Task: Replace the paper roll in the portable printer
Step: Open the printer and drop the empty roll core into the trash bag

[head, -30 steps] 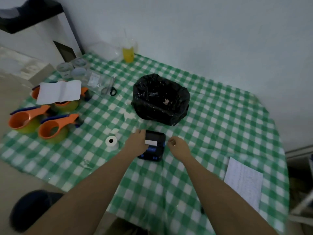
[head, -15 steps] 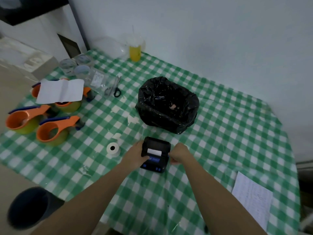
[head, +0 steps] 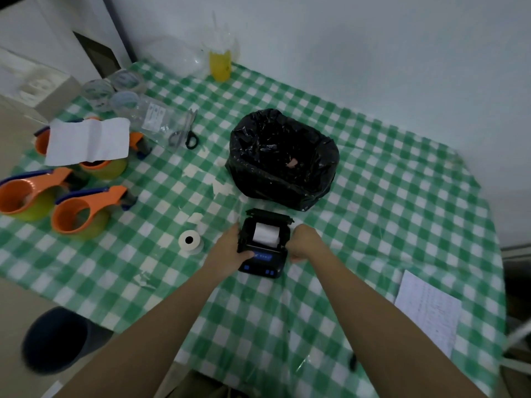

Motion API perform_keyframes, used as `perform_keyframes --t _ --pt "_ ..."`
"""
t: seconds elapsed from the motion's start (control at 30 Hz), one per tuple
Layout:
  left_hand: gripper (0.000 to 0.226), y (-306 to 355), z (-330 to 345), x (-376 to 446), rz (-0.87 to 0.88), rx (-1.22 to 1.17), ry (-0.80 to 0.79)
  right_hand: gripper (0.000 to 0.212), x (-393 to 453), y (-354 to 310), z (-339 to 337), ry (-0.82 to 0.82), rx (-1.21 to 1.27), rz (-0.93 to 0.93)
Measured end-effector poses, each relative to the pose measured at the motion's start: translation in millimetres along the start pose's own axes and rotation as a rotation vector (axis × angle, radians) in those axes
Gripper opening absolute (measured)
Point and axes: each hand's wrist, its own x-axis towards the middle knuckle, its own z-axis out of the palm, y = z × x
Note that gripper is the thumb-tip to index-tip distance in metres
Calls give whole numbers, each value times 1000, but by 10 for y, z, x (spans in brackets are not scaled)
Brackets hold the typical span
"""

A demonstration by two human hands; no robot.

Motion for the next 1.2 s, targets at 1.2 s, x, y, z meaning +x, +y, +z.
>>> perform_keyframes --t 1.2 --pt "34 651 -804 29 218 109 302 50 -72 -644 -781 332 556 -299"
